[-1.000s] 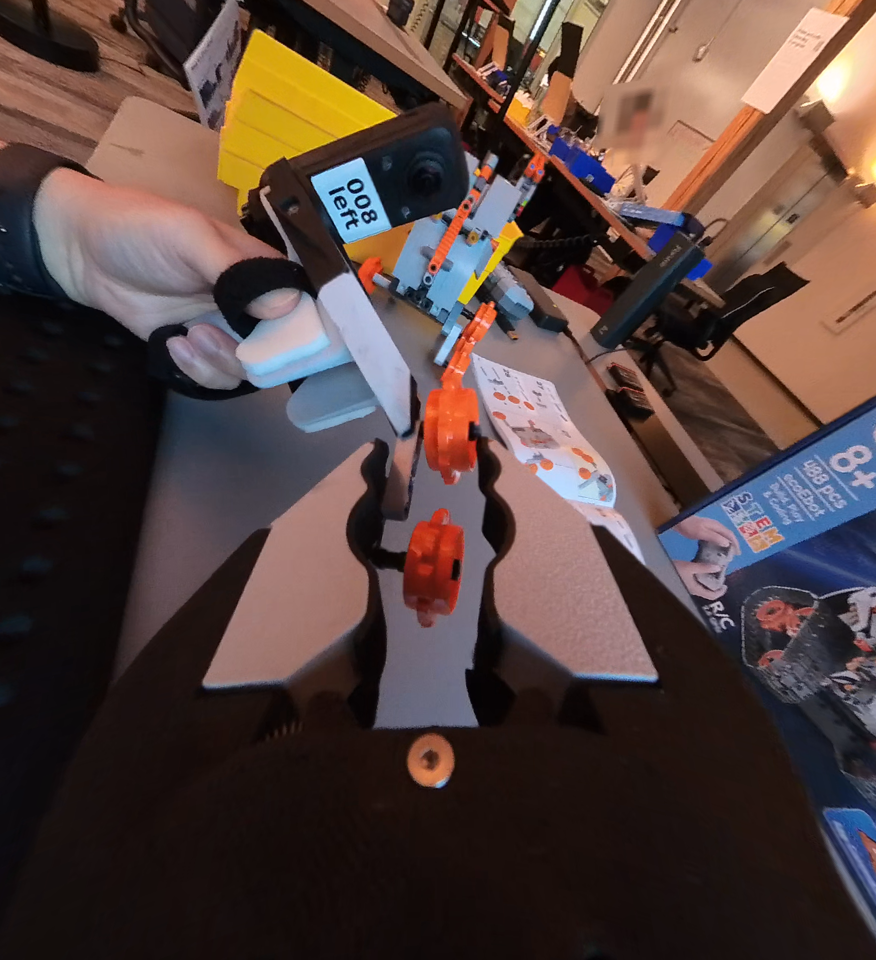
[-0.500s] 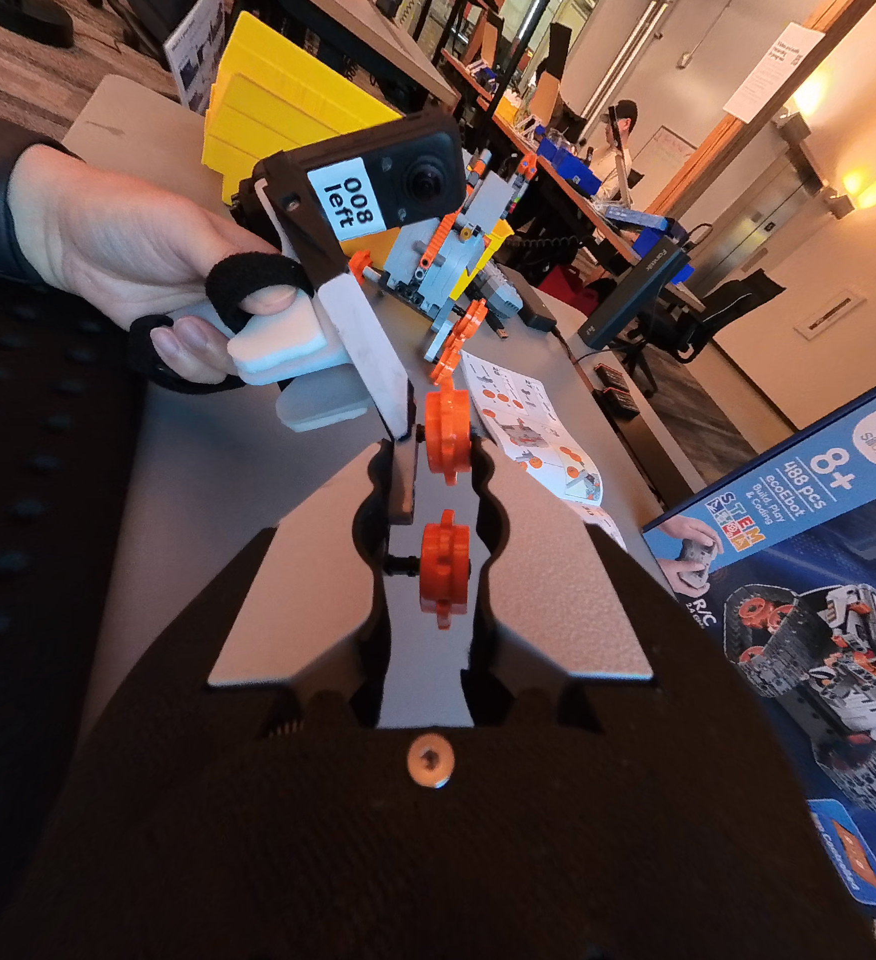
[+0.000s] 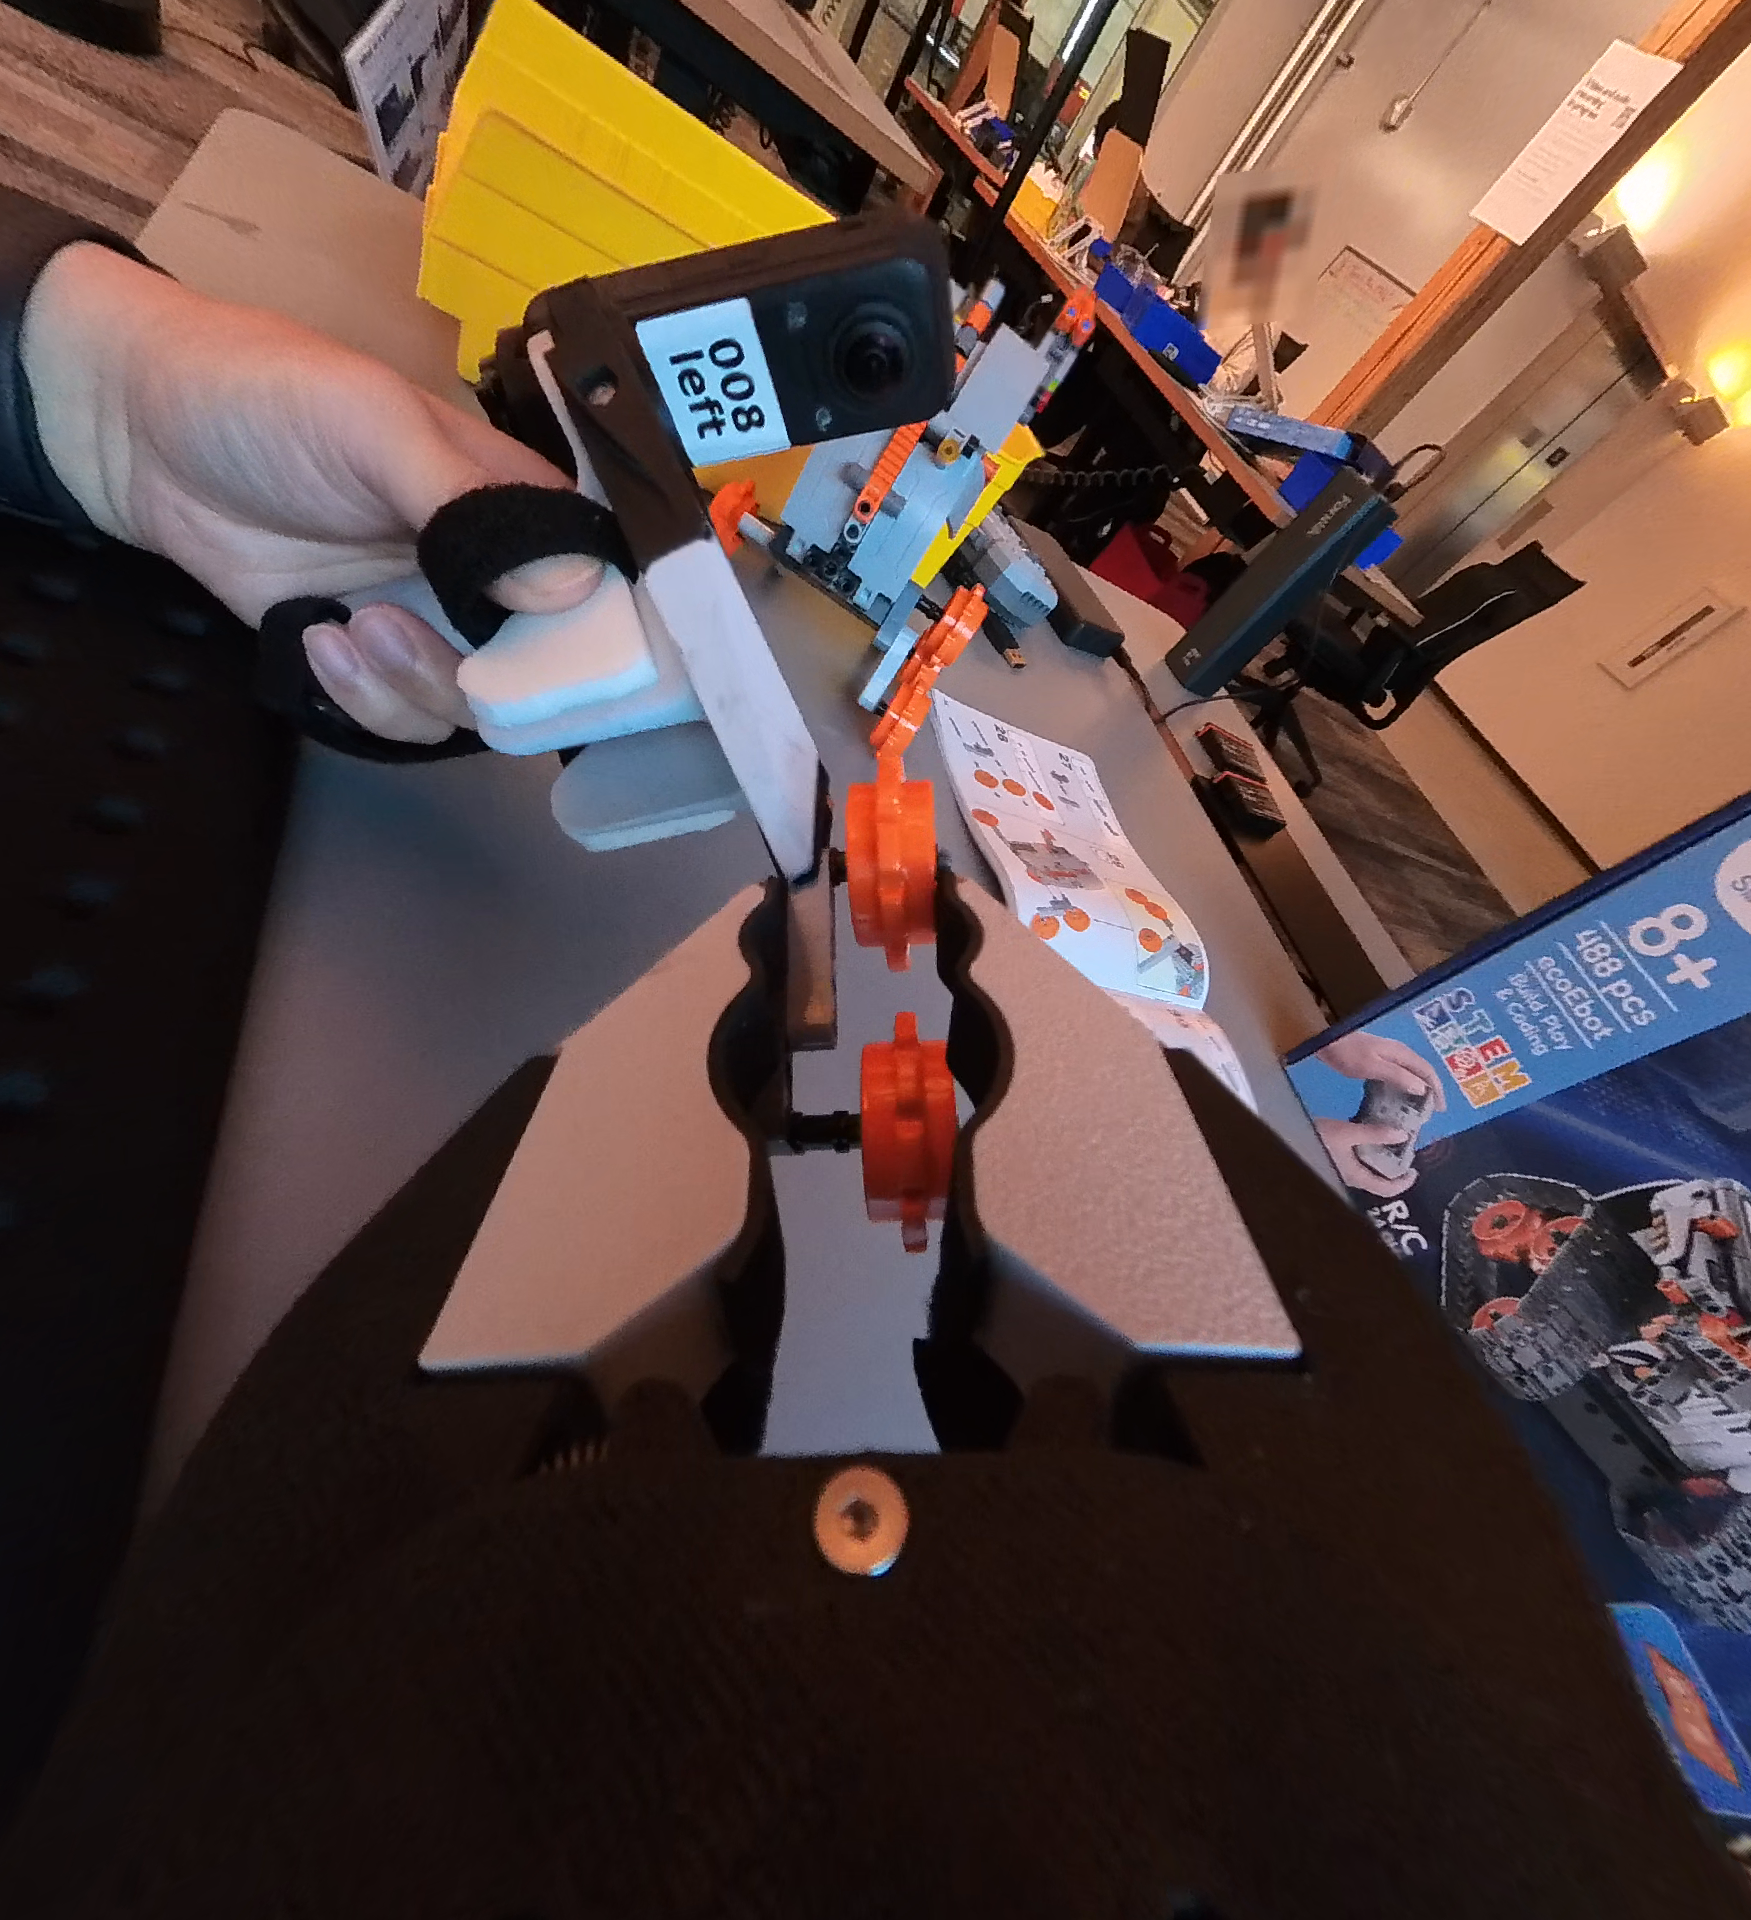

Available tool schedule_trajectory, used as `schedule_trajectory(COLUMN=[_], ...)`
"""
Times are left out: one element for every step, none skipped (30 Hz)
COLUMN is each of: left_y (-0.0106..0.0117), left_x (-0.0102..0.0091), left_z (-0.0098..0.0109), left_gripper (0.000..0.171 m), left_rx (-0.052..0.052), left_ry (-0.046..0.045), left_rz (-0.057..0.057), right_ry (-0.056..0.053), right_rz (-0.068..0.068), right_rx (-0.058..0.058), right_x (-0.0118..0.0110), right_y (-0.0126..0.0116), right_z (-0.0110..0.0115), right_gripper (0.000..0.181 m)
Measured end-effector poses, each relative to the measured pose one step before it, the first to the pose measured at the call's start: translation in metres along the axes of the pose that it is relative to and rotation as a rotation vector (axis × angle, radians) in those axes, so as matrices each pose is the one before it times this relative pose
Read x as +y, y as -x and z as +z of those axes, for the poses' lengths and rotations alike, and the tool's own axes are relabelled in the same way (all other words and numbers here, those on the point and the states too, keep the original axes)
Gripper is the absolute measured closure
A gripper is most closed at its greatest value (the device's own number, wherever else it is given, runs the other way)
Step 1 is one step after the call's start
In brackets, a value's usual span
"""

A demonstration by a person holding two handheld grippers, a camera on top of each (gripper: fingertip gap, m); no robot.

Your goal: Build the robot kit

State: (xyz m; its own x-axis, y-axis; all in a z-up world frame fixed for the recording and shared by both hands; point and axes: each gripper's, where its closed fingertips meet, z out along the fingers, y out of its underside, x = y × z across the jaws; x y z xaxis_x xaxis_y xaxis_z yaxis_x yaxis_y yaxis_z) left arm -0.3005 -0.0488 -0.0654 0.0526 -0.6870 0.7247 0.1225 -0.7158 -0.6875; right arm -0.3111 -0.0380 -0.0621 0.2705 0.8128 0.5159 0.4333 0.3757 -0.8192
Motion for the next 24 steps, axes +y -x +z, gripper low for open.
schedule_trajectory(left_y=[0.00014,0.00024,0.00018,0.00046,0.00063,0.00059,0.00079,0.00048,-0.00020,-0.00024,0.00050,0.00055,0.00020,0.00020,-0.00060,-0.00089,0.00026,0.00127,0.00425,0.00612,0.00680,0.00477,-0.00020,-0.00533], left_x=[0.00012,0.00023,0.00036,0.00060,0.00088,0.00068,0.00036,0.00031,0.00031,0.00034,0.00032,0.00055,0.00012,-0.00025,-0.00067,-0.00039,0.00020,0.00042,-0.00056,-0.00188,-0.00325,-0.00308,-0.00197,-0.00144], left_z=[-0.00005,-0.00002,0.00004,0.00015,0.00019,0.00007,0.00010,0.00007,-0.00005,0.00007,0.00016,0.00014,0.00002,0.00002,-0.00004,0.00002,0.00064,0.00067,-0.00062,-0.00211,-0.00326,-0.00325,-0.00262,-0.00151], left_gripper=[0.166,0.166,0.166,0.166,0.166,0.166,0.166,0.166,0.166,0.166,0.166,0.166,0.166,0.166,0.166,0.166,0.166,0.164,0.151,0.135,0.120,0.112,0.111,0.111], left_rx=[-0.0005,-0.0003,-0.0009,-0.0031,-0.0026,-0.0005,-0.0012,-0.0016,0.0017,0.0016,-0.0029,-0.0036,-0.0007,-0.0012,0.0042,0.0066,-0.0020,-0.0114,-0.0364,-0.0544,-0.0630,-0.0588,-0.0371,-0.0128], left_ry=[0.00086,0.00022,0.00242,0.00344,0.00446,0.00385,0.00221,0.00217,0.00221,0.00182,0.00212,0.00373,0.00137,-0.00175,-0.00362,-0.00183,0.00360,0.00853,0.00592,-0.00219,-0.01063,-0.00974,-0.00050,0.00382], left_rz=[-0.0010,-0.0022,-0.0012,-0.0003,-0.0029,-0.0064,-0.0061,-0.0022,-0.0014,-0.0012,-0.0004,-0.0010,-0.0014,0.0004,0.0017,0.0045,0.0106,0.0179,0.0255,0.0396,0.0534,0.0699,0.0900,0.1026], right_ry=[0.0017,0.0024,0.0015,0.0018,0.0045,0.0027,0.0048,0.0046,0.0000,-0.0023,0.0001,0.0034,-0.0003,-0.0004,-0.0071,-0.0157,-0.0056,-0.0009,-0.0110,-0.0230,-0.0160,-0.0054,-0.0024,-0.0032], right_rz=[-0.0080,0.0004,-0.0006,-0.0008,0.0009,-0.0044,-0.0069,-0.0033,0.0001,0.0022,0.0080,0.0045,-0.0013,0.0063,0.0200,0.0337,0.0360,0.0382,0.0433,0.0450,0.0381,0.0297,0.0280,0.0285], right_rx=[0.0030,-0.0003,-0.0030,-0.0036,-0.0042,-0.0027,-0.0004,0.0009,-0.0019,-0.0040,-0.0037,-0.0035,-0.0026,-0.0017,-0.0046,-0.0149,-0.0224,-0.0260,-0.0258,-0.0215,-0.0208,-0.0250,-0.0314,-0.0300], right_x=[0.00012,0.00021,0.00028,0.00057,0.00089,0.00077,0.00077,0.00065,0.00008,-0.00014,0.00046,0.00093,0.00036,0.00032,-0.00031,-0.00068,0.00092,0.00162,-0.00004,-0.00212,-0.00095,0.00075,0.00118,0.00078], right_y=[0.00007,0.00015,0.00017,0.00044,0.00056,0.00059,0.00027,0.00009,0.00033,0.00040,0.00020,0.00035,0.00021,-0.00024,-0.00041,-0.00020,-0.00005,0.00027,0.00045,0.00006,-0.00026,0.00016,0.00107,0.00083], right_z=[0.00008,0.00009,0.00011,0.00004,0.00019,0.00021,0.00021,0.00025,0.00003,-0.00012,0.00002,0.00036,0.00002,0.00026,0.00006,-0.00015,-0.00002,0.00017,-0.00029,-0.00118,-0.00146,-0.00129,-0.00132,-0.00125], right_gripper=[0.154,0.154,0.154,0.154,0.154,0.154,0.154,0.154,0.154,0.155,0.155,0.155,0.155,0.155,0.154,0.154,0.154,0.154,0.154,0.154,0.154,0.154,0.154,0.154])
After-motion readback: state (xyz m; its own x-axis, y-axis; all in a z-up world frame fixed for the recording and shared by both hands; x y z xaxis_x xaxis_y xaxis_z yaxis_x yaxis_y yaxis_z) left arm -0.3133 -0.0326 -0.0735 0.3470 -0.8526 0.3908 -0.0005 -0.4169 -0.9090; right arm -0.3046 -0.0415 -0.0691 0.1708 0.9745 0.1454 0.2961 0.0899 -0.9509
